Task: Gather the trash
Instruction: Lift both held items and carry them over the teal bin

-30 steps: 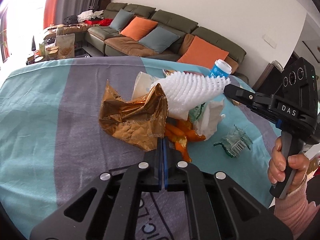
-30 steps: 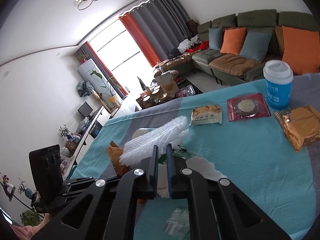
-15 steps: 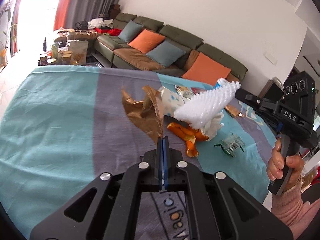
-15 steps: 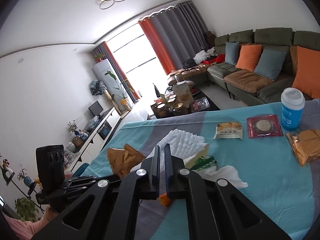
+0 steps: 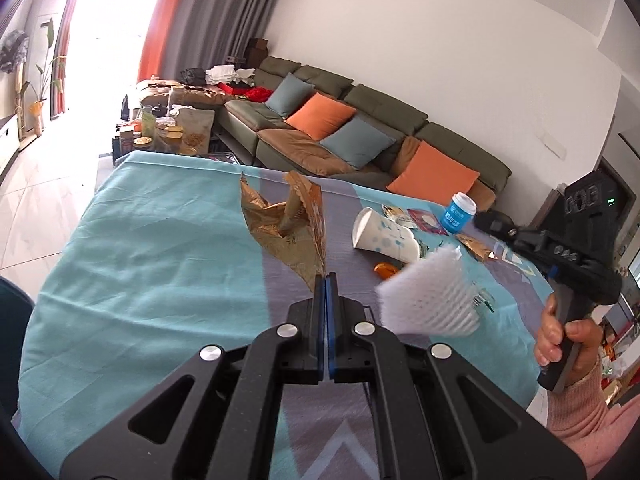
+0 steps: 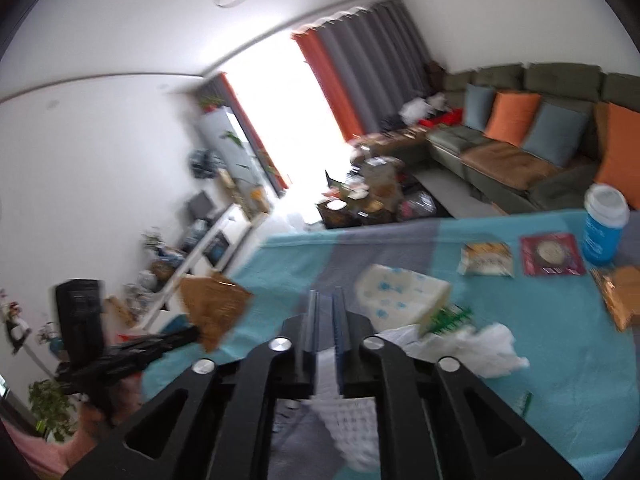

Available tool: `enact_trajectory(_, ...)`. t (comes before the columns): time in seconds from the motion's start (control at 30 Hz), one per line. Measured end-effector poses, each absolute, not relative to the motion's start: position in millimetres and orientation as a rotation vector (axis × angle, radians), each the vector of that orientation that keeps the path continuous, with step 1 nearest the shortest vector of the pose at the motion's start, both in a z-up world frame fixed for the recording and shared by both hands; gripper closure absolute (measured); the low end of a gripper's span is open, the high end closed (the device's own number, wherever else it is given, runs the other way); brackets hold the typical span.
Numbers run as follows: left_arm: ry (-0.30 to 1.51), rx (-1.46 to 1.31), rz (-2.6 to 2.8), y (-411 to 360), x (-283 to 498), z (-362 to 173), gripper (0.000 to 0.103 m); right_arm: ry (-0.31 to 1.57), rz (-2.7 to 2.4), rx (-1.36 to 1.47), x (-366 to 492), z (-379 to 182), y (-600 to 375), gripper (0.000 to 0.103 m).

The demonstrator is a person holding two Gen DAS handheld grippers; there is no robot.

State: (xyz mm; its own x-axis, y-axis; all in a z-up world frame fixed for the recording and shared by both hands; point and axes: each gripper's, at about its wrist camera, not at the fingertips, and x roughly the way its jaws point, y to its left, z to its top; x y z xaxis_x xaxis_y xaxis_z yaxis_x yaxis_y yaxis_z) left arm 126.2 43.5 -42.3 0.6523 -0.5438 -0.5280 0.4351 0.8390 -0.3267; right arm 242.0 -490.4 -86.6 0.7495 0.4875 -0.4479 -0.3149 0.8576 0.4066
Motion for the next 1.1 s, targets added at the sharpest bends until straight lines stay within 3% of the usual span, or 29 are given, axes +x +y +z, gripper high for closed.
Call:
enact_trajectory(0.03, 0.656, -0.177, -0.552, 47.3, 124.3, -42.3, 0.102, 0.606, 0.427, 0.335, 245.8, -93.6, -494.3, 0.067)
enact_trajectory(0.07, 0.656, -0.174, -0.545, 48.0, 122.8, -42.7, 0.102, 0.629, 0.403, 0.345, 247.2, -99.8, -497.7, 0.062)
enact_trajectory(0.37, 0.679, -0.185, -0.528, 68.6, 115.6, -50.8, 0.102, 0.772, 0.336, 0.33, 243.1, -142.6, -507.8, 0.062)
enact_trajectory(0.4, 0.682, -0.186, -0.524, 69.9, 116.3, -52.3, 0.102, 0.789, 0.346, 0.329, 243.8, -147.1, -505.3, 0.065)
enact_trajectory(0.5, 0.683, -0.184, -0.51, 75.3, 112.0, -53.3, 0.102, 0.812, 0.365, 0.308, 244.4, -152.0, -498.2, 0.093)
enact_trajectory(1.1, 0.614, -0.199, -0.378, 150.5, 70.7, -34.8, 0.102, 0.657, 0.677, 0.283, 229.7, -85.1, -411.6, 0.095)
